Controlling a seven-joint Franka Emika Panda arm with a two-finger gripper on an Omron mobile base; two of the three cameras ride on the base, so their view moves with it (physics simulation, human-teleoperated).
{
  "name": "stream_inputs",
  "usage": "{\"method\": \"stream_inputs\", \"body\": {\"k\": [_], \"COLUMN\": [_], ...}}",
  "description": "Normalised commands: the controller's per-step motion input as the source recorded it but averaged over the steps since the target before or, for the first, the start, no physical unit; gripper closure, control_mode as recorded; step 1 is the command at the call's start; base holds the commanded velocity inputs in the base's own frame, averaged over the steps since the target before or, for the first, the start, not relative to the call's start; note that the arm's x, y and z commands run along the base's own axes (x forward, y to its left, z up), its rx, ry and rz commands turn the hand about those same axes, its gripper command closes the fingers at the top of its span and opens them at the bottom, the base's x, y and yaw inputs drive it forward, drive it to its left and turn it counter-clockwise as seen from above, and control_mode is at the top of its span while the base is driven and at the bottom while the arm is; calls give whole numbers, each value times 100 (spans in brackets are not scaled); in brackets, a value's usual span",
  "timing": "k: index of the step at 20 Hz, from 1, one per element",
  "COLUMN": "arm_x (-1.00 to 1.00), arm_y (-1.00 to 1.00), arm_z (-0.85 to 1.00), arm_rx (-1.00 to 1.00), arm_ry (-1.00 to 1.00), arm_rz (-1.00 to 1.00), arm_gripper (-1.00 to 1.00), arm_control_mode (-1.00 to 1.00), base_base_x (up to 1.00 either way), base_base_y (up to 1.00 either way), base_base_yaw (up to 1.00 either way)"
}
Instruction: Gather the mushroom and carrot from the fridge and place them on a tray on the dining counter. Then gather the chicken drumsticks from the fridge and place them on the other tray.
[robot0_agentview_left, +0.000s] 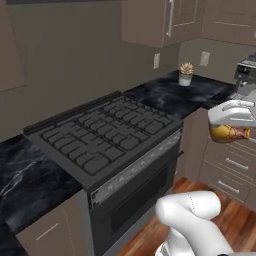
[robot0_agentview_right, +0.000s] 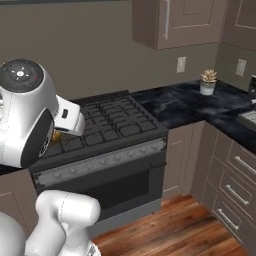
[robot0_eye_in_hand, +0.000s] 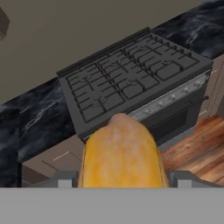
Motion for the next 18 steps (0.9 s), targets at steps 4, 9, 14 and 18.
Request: {"method": "stream_inputs", "body": {"k": [4, 9, 14, 18], "arm_x": [0, 0, 0, 0], "arm_y": [0, 0, 0, 0], "arm_z": [0, 0, 0, 0], "arm_rx": [0, 0, 0, 0], "arm_ry": [0, 0, 0, 0], "arm_rz": [0, 0, 0, 0], "arm_gripper": [100, 100, 100, 100], "arm_control_mode": [100, 100, 100, 100], "base_base_x": [-40, -34, -46, -77], "base_base_y": [99, 70, 60, -3], "base_base_yaw": [21, 50, 51, 48]}}
